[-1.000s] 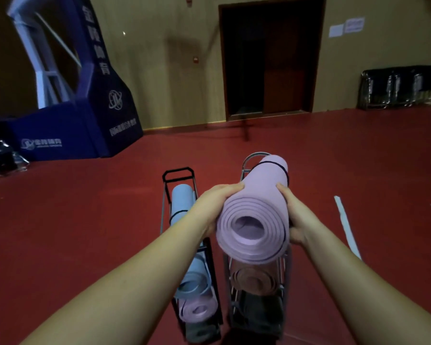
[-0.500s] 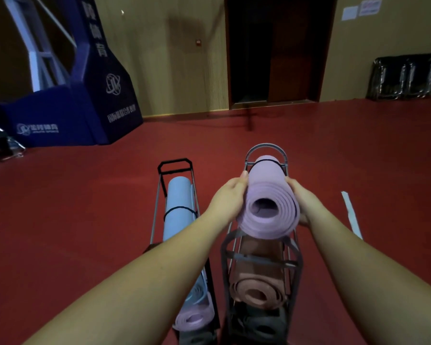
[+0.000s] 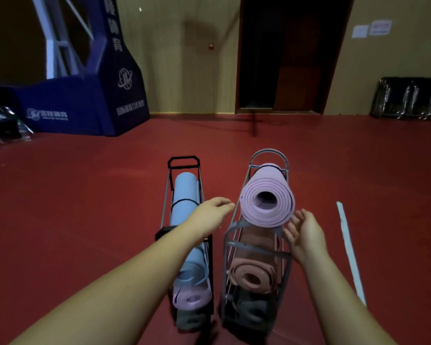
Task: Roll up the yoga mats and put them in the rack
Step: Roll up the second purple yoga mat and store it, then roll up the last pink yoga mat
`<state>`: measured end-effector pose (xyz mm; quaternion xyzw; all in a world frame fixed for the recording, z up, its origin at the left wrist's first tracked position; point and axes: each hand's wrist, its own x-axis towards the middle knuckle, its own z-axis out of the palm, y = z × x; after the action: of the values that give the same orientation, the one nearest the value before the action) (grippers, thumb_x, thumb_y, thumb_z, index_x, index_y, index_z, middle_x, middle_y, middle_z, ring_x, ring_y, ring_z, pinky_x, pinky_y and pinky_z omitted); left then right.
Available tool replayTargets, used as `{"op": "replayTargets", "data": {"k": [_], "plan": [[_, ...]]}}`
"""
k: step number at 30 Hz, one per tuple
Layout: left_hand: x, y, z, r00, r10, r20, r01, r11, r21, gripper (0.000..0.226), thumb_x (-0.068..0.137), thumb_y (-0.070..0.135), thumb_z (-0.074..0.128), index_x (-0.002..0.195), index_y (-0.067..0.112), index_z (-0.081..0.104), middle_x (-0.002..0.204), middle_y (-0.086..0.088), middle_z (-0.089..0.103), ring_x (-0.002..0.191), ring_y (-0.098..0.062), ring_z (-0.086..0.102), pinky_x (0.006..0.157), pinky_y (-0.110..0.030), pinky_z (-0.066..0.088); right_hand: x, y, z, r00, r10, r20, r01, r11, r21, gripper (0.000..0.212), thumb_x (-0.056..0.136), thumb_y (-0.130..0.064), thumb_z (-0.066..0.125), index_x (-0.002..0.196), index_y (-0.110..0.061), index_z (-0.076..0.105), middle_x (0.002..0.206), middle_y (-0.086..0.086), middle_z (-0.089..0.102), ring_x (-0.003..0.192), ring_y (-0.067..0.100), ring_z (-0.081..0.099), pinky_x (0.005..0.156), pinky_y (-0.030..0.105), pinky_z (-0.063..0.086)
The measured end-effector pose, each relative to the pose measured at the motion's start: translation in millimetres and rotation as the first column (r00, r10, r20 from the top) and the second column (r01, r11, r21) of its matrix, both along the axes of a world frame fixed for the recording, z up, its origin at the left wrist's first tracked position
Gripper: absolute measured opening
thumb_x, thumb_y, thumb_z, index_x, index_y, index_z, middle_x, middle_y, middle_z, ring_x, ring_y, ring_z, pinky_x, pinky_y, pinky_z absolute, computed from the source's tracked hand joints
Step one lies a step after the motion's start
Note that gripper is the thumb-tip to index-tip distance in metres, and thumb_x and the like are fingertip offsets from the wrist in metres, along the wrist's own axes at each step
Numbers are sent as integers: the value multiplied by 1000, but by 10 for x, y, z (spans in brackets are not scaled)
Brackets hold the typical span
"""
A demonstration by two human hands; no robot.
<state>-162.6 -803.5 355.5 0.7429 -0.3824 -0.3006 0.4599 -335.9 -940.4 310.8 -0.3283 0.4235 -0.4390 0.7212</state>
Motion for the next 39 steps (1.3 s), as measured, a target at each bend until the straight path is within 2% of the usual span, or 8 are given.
{"op": "replayTargets", "data": {"k": [4, 10, 17, 21, 25, 31, 34, 39], "plan": [[72, 749, -122, 994, 15, -104, -11, 999, 32, 14, 99, 33, 56, 99, 21, 64, 110, -7, 70, 84, -21, 66, 70, -29, 48, 169, 747, -210, 998, -48, -36, 49, 998, 29, 21, 98, -25, 44, 105, -16, 62, 118, 8, 65, 88, 16, 62, 69, 29, 47], [330, 2456, -546, 965, 186, -184, -177, 982, 65, 10, 100, 24, 54, 96, 19, 61, 98, -6, 69, 65, -19, 61, 62, -26, 47, 946, 2537, -260, 855, 503, -127, -500, 864, 58, 23, 98, -19, 45, 77, -20, 54, 63, -6, 58, 60, 9, 50, 50, 19, 36], [918, 5010, -1204, 842, 488, -230, -440, 868, 231, 21, 99, 28, 55, 110, 13, 65, 97, -5, 72, 73, -24, 63, 64, -26, 48, 2127, 4743, -687, 248, 866, -435, -948, 308, 73, 20, 101, -23, 45, 84, -18, 56, 72, -5, 59, 59, 8, 51, 54, 22, 35], [1204, 6306, -1794, 721, 660, -210, -557, 733, 392, 25, 99, 31, 55, 109, 11, 65, 100, -4, 71, 77, -25, 62, 71, -31, 48, 2573, 5656, -1263, -203, 651, -731, -979, -147, 142, 17, 101, -27, 46, 92, -16, 57, 87, 1, 63, 70, 13, 56, 57, 25, 33], [1333, 7280, -2503, 613, 768, -183, -581, 596, 555, 29, 101, 33, 51, 115, 10, 62, 109, -6, 68, 85, -27, 62, 83, -36, 51, 2910, 6198, -2059, -447, 314, -838, -852, -434, 292, 25, 98, -22, 50, 96, -4, 67, 99, 16, 71, 91, 30, 66, 69, 27, 48], [1315, 8178, -3655, 459, 881, -116, -566, 390, 726, 32, 101, 31, 49, 110, 3, 63, 110, -12, 69, 90, -34, 64, 80, -34, 50, 3289, 6608, -3219, -555, 207, -806, -793, -426, 436, 15, 96, -20, 56, 82, -14, 59, 88, 13, 62, 84, 25, 56, 65, 31, 37], [1075, 8386, -4216, 212, 947, -240, -504, 316, 804, 26, 99, 27, 52, 102, 3, 62, 104, -18, 66, 69, -29, 55, 64, -30, 44, 3226, 6643, -3834, -602, 266, -753, -791, -328, 517, 22, 92, -26, 65, 75, -15, 58, 75, 10, 60, 70, 23, 56, 58, 27, 35], [667, 8485, -4882, -297, 880, -370, -424, 225, 877, 33, 94, 48, 58, 91, 16, 58, 100, -17, 52, 80, -32, 58, 67, -32, 46, 2977, 6776, -4401, -500, 537, -679, -823, -51, 566, 45, 88, -31, 72, 125, -13, 54, 115, 0, 59, 107, 20, 58, 83, 22, 38]]}}
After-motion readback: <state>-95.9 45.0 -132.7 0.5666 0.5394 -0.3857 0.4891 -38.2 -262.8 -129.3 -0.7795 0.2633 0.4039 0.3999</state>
